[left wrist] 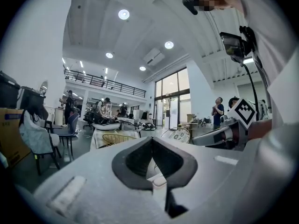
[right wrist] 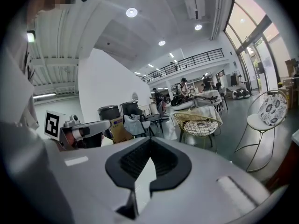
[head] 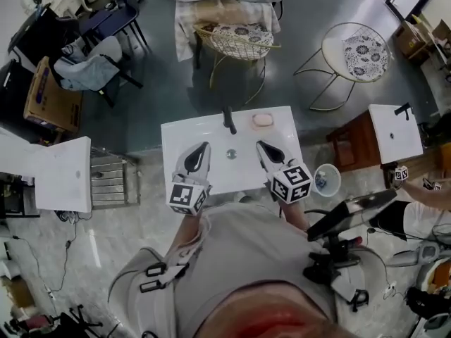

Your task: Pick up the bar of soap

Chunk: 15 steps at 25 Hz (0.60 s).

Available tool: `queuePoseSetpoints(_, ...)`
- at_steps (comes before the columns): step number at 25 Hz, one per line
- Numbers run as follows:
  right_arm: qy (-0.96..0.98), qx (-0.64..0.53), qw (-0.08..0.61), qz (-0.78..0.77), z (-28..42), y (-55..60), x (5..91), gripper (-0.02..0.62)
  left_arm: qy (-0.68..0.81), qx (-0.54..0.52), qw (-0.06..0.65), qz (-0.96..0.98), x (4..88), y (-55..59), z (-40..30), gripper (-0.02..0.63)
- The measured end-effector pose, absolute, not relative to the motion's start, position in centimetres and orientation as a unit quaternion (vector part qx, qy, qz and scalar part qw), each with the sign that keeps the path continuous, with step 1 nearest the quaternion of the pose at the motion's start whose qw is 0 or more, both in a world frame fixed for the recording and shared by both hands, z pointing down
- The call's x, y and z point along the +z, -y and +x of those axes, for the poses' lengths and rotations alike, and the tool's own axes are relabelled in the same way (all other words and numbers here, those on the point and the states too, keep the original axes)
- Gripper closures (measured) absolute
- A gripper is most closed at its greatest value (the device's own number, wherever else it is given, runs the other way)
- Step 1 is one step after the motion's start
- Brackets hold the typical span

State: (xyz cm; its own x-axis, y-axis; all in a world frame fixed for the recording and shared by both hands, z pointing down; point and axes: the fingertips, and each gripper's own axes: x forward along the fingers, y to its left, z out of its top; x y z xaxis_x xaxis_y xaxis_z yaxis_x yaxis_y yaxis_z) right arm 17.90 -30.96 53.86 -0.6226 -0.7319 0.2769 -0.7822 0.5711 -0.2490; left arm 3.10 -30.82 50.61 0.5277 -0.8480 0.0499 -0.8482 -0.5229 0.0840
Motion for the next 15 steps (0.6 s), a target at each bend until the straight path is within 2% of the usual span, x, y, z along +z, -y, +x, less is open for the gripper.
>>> queuePoseSetpoints(6, 0.892, 0.17, 0.09, 0.409, 20.7, 35.6, 54.6, 0.593, 0.514, 0.002, 0.054, 0.856, 50.2, 33.6, 4.6, 0.606)
queuePoseSetpoints(15, 0.889, 0.17, 0.077, 0.418, 21.6, 38.6, 53.8, 0.594, 0.531, -0.007, 0.033, 0.846, 47.1, 34.8, 3.6, 0.607)
